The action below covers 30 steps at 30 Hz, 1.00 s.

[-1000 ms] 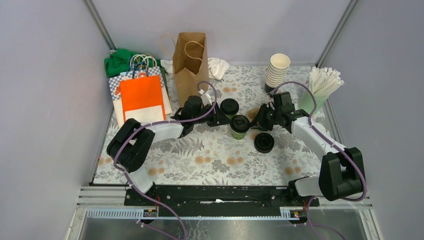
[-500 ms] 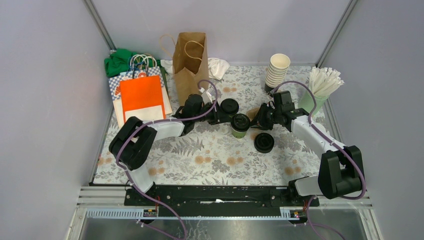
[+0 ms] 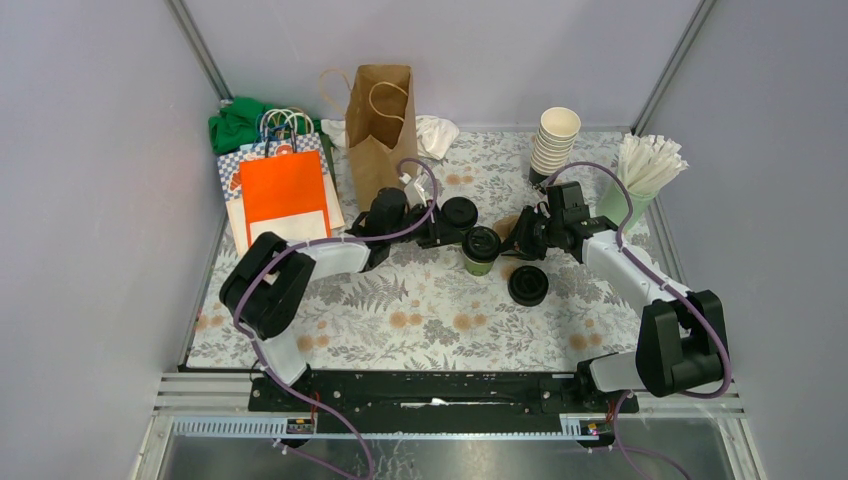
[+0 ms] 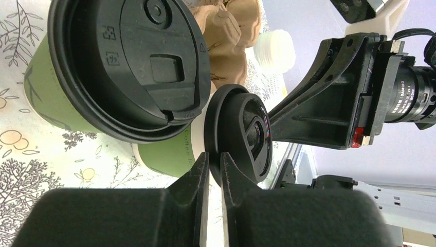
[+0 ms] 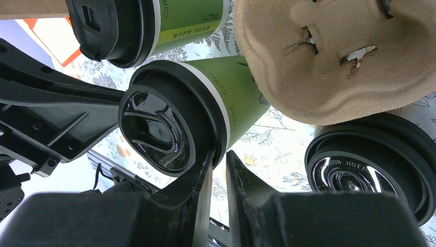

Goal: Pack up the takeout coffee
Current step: Close the cup lid on the coffee cup.

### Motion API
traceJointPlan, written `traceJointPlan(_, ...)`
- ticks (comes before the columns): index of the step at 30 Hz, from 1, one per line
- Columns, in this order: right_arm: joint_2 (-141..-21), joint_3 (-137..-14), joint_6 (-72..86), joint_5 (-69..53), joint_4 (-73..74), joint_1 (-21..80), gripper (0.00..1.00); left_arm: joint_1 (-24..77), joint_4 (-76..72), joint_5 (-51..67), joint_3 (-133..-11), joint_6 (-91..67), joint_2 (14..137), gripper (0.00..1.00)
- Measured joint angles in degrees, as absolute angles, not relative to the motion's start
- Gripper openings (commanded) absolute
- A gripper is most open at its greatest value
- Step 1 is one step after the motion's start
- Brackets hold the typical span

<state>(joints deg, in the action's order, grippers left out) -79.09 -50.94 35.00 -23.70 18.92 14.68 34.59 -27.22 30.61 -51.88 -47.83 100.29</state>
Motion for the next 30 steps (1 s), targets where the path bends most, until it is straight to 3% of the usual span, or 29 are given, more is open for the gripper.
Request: traceJointPlan(30,-79.99,-51.59,34.98,-23.66,18.96,14.44,0.24,36.03,-26.22,25.26,-54.30,-42.59,101.65,0.11)
